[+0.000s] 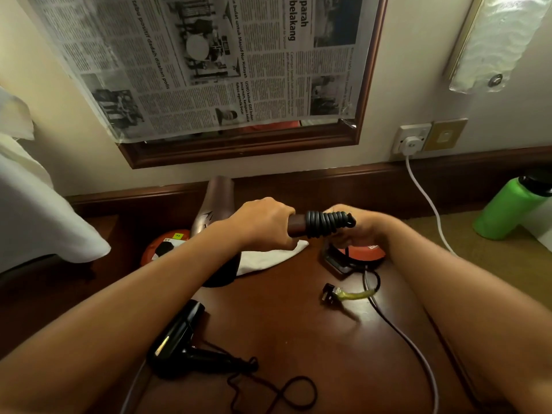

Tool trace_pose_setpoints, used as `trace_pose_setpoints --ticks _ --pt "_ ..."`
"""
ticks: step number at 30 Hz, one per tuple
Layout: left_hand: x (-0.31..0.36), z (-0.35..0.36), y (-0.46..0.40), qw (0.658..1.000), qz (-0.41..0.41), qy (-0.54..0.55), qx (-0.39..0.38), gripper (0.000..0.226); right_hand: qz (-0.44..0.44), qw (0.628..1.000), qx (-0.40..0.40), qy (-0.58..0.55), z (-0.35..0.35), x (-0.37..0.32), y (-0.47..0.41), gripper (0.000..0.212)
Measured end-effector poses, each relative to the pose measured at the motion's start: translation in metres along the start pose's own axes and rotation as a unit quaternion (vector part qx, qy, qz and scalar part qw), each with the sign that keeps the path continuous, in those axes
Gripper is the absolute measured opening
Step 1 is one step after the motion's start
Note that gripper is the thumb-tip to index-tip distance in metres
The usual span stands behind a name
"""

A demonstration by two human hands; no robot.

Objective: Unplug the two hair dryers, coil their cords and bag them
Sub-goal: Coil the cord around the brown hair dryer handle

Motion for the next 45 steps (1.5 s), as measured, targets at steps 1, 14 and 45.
trace_pose_setpoints --ticks 1,14,45 --pt "0.001 0.000 0.001 1.000 0.001 -0.002 0.001 0.029 0.008 0.999 -0.001 0.039 -0.003 -0.007 -0.001 0.028" --pt "0.008 0.018 -0.003 0.999 -0.006 -0.045 0.001 0.023 -0.068 0.921 0.123 0.363 0.009 -0.077 0.004 0.010" --pt "-0.093 0.043 0.065 0.864 -0.221 0.388 0.233 0.064 -0.276 0.780 0.238 0.509 0.030 -0.033 0.063 0.052"
Point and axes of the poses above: each hand's wrist, its own y-axis away from the middle knuckle, its own z-axis out of the palm, x = y × z, the point moved 9 cm from there along -y, towards the middle knuckle, and after that the axes turned 6 degrees about -y, right-handed, at the moved point
